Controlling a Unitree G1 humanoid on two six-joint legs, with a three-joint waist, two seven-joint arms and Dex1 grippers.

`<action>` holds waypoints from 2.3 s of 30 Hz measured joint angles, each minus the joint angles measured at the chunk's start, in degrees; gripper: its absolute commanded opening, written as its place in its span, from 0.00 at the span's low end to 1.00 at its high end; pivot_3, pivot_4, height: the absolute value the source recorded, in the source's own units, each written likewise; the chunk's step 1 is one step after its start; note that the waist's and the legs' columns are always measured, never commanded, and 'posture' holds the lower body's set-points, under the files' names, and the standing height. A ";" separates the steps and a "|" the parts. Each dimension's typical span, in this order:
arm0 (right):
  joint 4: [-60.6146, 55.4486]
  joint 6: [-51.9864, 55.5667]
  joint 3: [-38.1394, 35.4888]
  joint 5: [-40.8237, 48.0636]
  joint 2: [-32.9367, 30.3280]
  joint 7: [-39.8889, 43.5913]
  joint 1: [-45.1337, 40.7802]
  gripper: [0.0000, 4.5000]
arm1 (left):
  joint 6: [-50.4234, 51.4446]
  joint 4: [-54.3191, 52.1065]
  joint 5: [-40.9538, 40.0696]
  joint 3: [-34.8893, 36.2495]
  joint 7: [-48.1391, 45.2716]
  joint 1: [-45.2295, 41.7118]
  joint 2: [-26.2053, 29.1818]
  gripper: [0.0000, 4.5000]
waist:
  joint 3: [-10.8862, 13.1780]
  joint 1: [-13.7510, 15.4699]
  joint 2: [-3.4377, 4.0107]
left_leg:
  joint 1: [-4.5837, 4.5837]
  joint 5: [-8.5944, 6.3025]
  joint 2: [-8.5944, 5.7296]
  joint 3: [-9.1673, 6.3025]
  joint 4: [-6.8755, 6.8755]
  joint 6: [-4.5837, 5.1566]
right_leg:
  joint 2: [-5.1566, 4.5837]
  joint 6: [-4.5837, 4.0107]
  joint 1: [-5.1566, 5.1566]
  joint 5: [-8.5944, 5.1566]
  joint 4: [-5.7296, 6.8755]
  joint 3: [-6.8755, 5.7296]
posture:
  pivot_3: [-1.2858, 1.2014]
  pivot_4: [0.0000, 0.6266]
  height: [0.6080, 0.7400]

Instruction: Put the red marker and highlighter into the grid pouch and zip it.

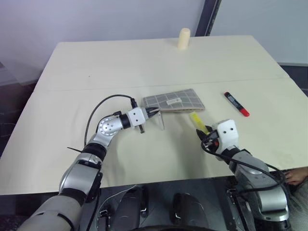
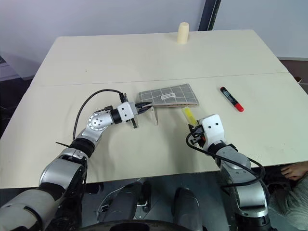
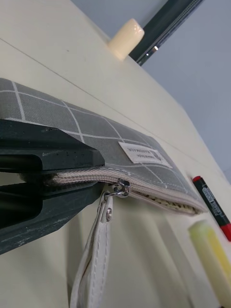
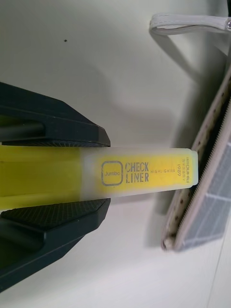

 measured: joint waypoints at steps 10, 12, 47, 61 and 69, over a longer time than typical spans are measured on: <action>7.07 -3.00 1.33 -0.26 -1.31 1.50 -6.26 0.20 | -1.66 -0.01 1.83 -1.80 0.07 -0.28 -0.21 0.00 | 0.00 -0.09 0.00 | 0.01 0.00 0.01 0.00 0.03 0.00 | 0.01 -0.01 -0.01 0.01 0.04 0.00 | 0.52 0.24 1.00; 8.42 -3.94 2.52 -1.25 -2.35 2.16 -7.24 0.20 | -2.38 -0.02 1.98 -2.14 -0.03 -0.28 -0.04 0.00 | 0.00 -0.08 0.00 | 0.01 0.00 0.01 0.00 0.03 0.00 | 0.01 -0.01 0.00 0.01 0.04 0.00 | 0.52 0.24 1.00; 13.49 -29.44 5.46 -3.34 -17.43 22.67 -13.05 0.99 | 1.70 -8.57 -9.49 -1.66 -16.13 0.18 0.63 0.00 | 0.04 0.04 -0.03 | -0.02 0.01 0.01 -0.03 0.18 0.02 | 0.01 -0.01 0.06 0.02 0.10 -0.04 | 0.52 0.24 1.00; 2.68 -21.25 -14.18 10.91 -10.79 12.24 1.71 0.99 | 1.60 -7.12 -8.05 -1.63 -13.40 0.21 0.12 0.00 | 0.04 -0.05 -0.04 | 0.06 -0.01 0.06 0.00 0.18 0.00 | -0.01 -0.12 0.10 0.05 0.02 0.01 | 0.52 0.24 1.00; 24.83 -17.90 -17.81 5.32 -14.32 4.01 -10.83 0.99 | 1.33 -6.60 -6.56 -1.83 -11.66 0.12 -0.36 0.00 | 0.05 -0.07 -0.03 | 0.01 0.02 0.05 0.16 0.10 0.03 | 0.01 -0.09 0.05 0.07 0.10 0.01 | 0.52 0.24 1.00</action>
